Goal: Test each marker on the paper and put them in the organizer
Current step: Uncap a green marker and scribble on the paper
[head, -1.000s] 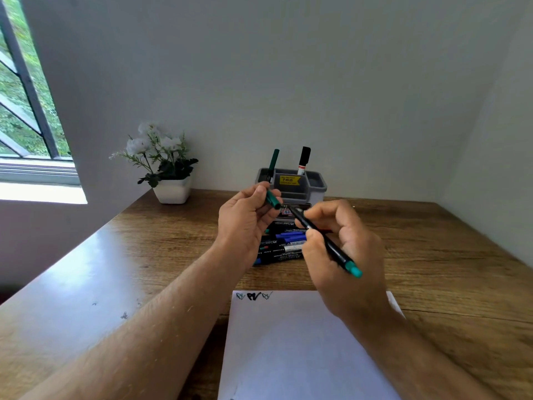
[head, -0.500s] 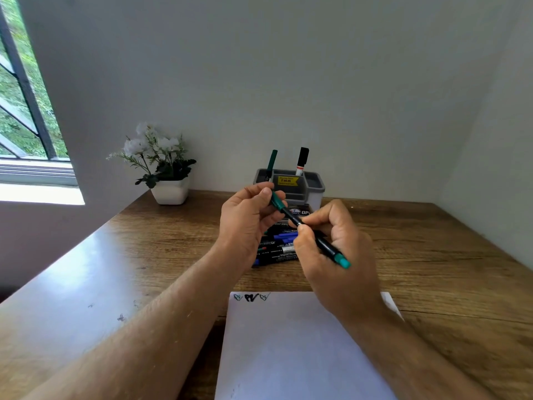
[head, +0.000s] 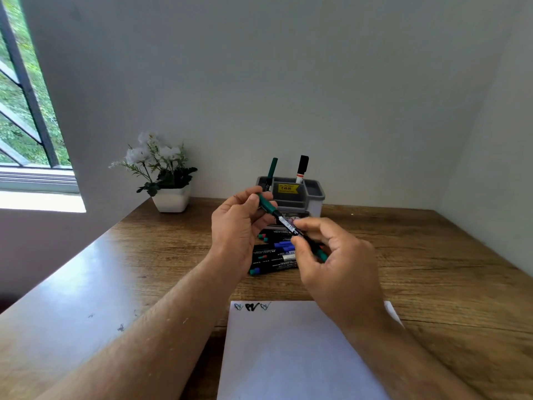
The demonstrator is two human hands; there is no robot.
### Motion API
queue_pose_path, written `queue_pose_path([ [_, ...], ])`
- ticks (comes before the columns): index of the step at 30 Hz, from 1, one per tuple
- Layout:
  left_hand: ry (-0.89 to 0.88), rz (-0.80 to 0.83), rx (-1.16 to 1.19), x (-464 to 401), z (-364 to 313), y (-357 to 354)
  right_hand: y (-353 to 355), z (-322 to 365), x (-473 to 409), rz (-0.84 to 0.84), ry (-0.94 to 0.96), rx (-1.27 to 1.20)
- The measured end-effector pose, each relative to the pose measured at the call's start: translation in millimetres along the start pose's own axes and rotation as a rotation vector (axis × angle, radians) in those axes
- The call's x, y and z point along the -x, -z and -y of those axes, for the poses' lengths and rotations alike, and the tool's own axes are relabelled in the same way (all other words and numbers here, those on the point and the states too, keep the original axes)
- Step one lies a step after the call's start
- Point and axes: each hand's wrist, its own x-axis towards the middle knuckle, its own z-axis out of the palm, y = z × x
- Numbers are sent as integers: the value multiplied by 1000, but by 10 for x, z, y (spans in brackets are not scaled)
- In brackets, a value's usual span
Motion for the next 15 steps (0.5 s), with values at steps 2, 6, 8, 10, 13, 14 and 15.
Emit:
queue_pose_path([
  [2,-1,17,19,7,-3,-4,-5,-22,-7,-14,-24,60],
  [6,-18,55,37,21,15,-6,-14,-42,-1,31,-12,116],
  [8,-17,65,51,12,20,0,-22,-46,6,50,-27,88],
  [10,-23,70,41,6,25,-6,-38,-40,15,77,-46,38],
  [13,-34,87,44,8,42,-24,-66,-12,29,109,-42,-15],
  [14,-36,97,59,9,45,-30,-71,-5,32,114,-39,-28],
  [15,-37,106,72,11,46,-32,-75,-2,35,117,-40,-41],
])
